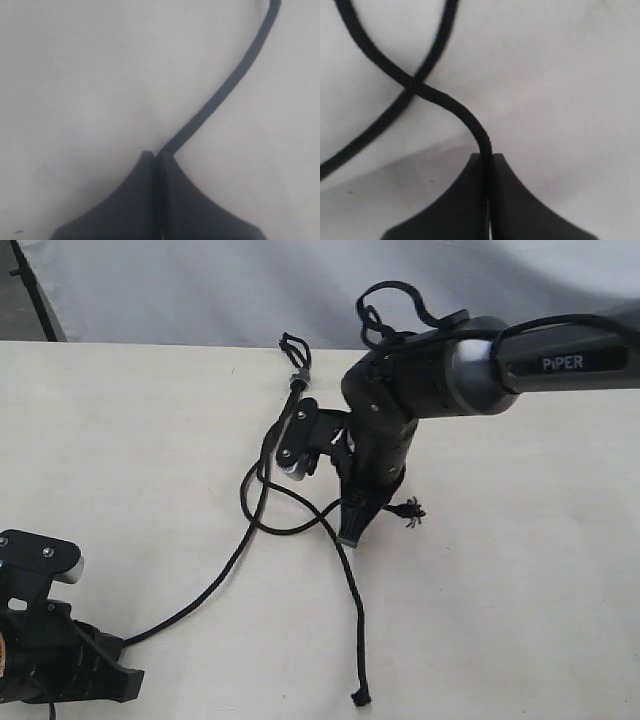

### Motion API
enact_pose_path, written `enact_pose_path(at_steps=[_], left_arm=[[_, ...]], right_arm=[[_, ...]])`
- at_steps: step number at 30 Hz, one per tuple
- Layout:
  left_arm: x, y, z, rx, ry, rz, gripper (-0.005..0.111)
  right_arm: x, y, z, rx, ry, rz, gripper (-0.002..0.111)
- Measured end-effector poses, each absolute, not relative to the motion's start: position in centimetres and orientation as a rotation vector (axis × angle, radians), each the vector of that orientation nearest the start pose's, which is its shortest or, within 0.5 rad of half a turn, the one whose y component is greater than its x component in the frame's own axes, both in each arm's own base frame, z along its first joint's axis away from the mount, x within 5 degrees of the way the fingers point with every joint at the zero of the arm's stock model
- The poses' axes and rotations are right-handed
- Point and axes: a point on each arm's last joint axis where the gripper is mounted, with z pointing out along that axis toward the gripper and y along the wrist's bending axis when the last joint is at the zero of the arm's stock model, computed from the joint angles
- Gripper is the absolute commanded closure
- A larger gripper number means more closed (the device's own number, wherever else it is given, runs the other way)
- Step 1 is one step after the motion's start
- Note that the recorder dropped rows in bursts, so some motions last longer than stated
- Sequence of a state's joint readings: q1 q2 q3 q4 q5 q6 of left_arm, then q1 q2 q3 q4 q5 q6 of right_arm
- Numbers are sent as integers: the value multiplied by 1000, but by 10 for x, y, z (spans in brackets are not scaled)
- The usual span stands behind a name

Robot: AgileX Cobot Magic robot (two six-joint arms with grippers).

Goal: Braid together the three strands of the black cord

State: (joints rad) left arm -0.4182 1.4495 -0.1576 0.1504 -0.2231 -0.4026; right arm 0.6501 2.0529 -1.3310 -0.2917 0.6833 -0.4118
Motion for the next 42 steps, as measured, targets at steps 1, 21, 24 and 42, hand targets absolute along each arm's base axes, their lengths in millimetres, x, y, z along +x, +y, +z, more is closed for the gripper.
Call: enact_pose_path(at_steps=[1, 21, 24, 42], left_arm=[[149, -70, 106, 222, 2573, -298, 107], [149, -70, 106, 222, 2573, -298, 106], [149, -70, 106, 225, 2572, -298, 106], [150, -70, 107, 241, 2558, -300, 39]], right_arm=[[337, 225, 134, -1678, 2318, -265, 108], [350, 196, 116, -1616, 2493, -252, 108], [351, 196, 116, -1619, 2490, -256, 97], [350, 200, 176, -1442, 2363, -164, 29]])
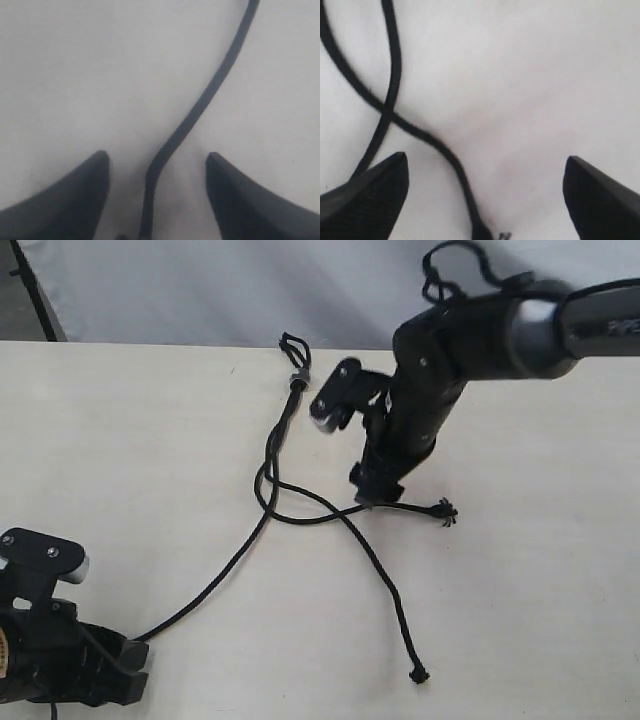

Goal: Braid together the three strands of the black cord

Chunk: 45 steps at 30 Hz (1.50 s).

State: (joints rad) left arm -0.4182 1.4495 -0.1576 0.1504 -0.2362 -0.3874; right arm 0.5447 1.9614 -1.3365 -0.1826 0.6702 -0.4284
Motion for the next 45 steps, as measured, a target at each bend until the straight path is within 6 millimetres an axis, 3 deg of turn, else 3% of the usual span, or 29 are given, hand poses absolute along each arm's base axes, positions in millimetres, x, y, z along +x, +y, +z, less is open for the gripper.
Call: enact_pose_path(at_steps=[4, 8, 11, 18, 23, 29, 36, 40, 45], left_arm=[[151, -70, 109, 234, 2546, -306, 33], [150, -68, 117, 194, 2585, -280, 33], [159, -71, 138, 174, 2550, -275, 33], [197, -84, 200, 153, 2432, -281, 33], [231, -115, 226, 238, 2458, -266, 33], [266, -190, 209, 451, 2535, -269, 33], [287, -270, 161, 680, 2708, -142, 33], [293, -298, 150, 725, 2746, -137, 33], [301, -326, 144, 734, 2787, -301, 34]], right_arm=[[356, 185, 227, -1188, 2264, -81, 29], [367, 148, 252, -949, 2275, -19, 29], [373, 120, 245, -831, 2306, -25, 29], [370, 58, 190, -608, 2328, -84, 29], [377, 34, 191, -438, 2253, -101, 29], [378, 31, 192, -412, 2247, -99, 29], [378, 35, 192, -422, 2245, -92, 29], [378, 35, 192, -422, 2245, -92, 29], [378, 35, 192, -422, 2245, -92, 29]])
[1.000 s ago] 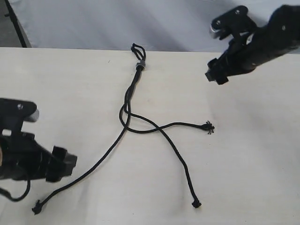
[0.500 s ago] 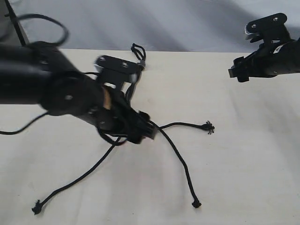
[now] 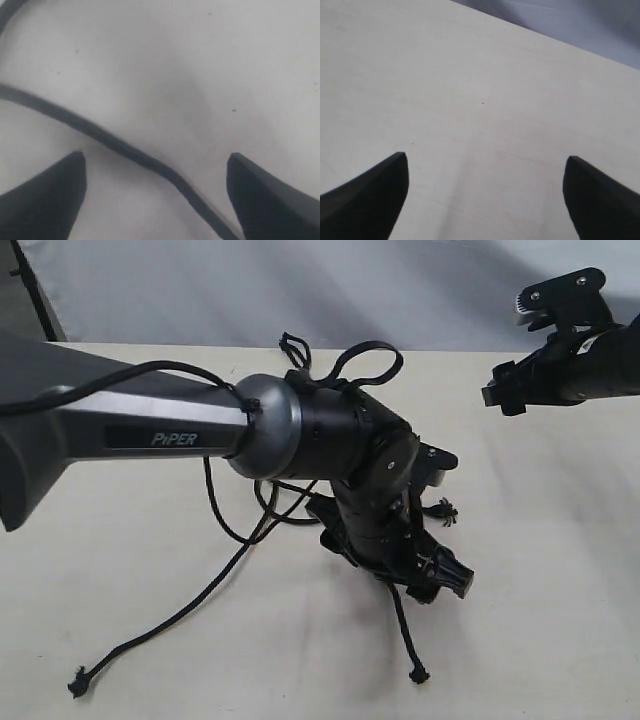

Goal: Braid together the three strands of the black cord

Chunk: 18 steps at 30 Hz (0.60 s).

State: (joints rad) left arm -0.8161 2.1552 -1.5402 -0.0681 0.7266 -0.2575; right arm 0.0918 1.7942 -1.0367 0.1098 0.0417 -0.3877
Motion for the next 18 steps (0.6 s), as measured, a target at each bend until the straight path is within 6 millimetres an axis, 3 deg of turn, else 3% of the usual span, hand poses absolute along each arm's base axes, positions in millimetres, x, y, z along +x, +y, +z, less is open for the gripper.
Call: enact_pose_path(at_steps=[2, 4, 8, 12, 18], left_arm=[[301, -328, 136, 769, 2805, -303, 34], [300, -327, 133, 831, 2814, -281, 46], [293, -326, 132, 955, 2839, -231, 106], [279, -325, 131, 1095, 2867, -60, 102], [266, -307, 148, 1114, 2804, 277, 103]], right_arm=[[378, 35, 192, -422, 2245, -92, 29], [378, 35, 192, -422, 2245, -92, 29], [378, 35, 192, -422, 2243, -92, 29], [378, 35, 192, -421, 2241, -93, 29], [378, 35, 192, -420, 2238, -94, 29]])
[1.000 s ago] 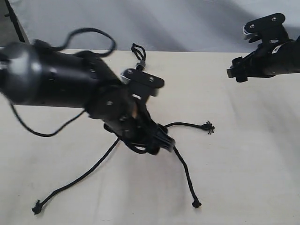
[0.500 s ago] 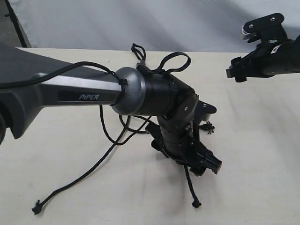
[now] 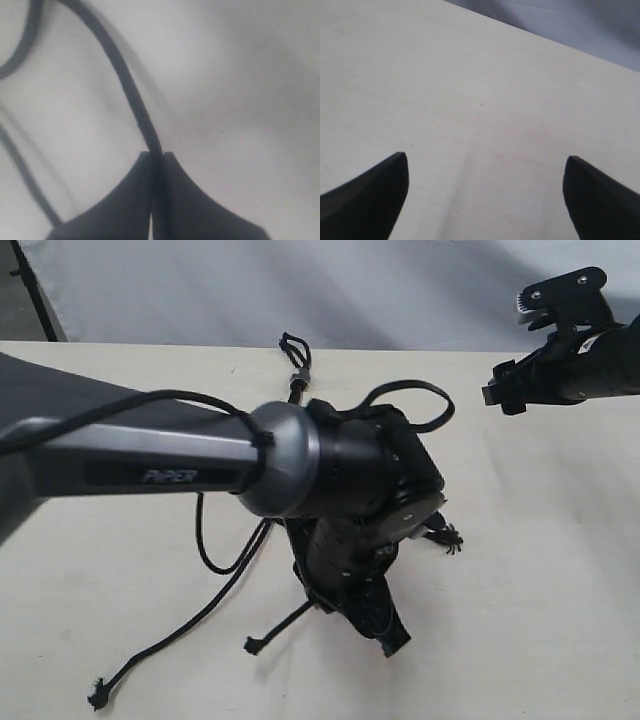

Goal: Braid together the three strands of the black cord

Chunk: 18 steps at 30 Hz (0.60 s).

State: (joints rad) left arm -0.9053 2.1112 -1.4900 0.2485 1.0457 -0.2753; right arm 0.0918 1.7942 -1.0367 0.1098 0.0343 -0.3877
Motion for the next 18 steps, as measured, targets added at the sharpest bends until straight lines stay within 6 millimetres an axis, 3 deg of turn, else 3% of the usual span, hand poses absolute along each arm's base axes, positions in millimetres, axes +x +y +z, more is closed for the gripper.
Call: enact_pose_path(at_steps=[3, 7, 10, 14, 18], left_arm=[[258, -291, 167, 1135, 2758, 325, 103], [242, -264, 169, 1172, 2744, 421, 103], [222, -237, 173, 1136, 2723, 401, 103], [210, -225, 177, 1131, 2674, 310, 103], [207, -222, 172, 1145, 2665, 311, 103]], right_arm=[[378, 37, 192, -425, 2237, -92, 29], [375, 49, 190, -475, 2255, -72, 29], [362, 87, 185, -716, 2278, -48, 29], [336, 136, 176, -1006, 2330, 21, 29], [317, 153, 172, -1089, 2427, 116, 29]])
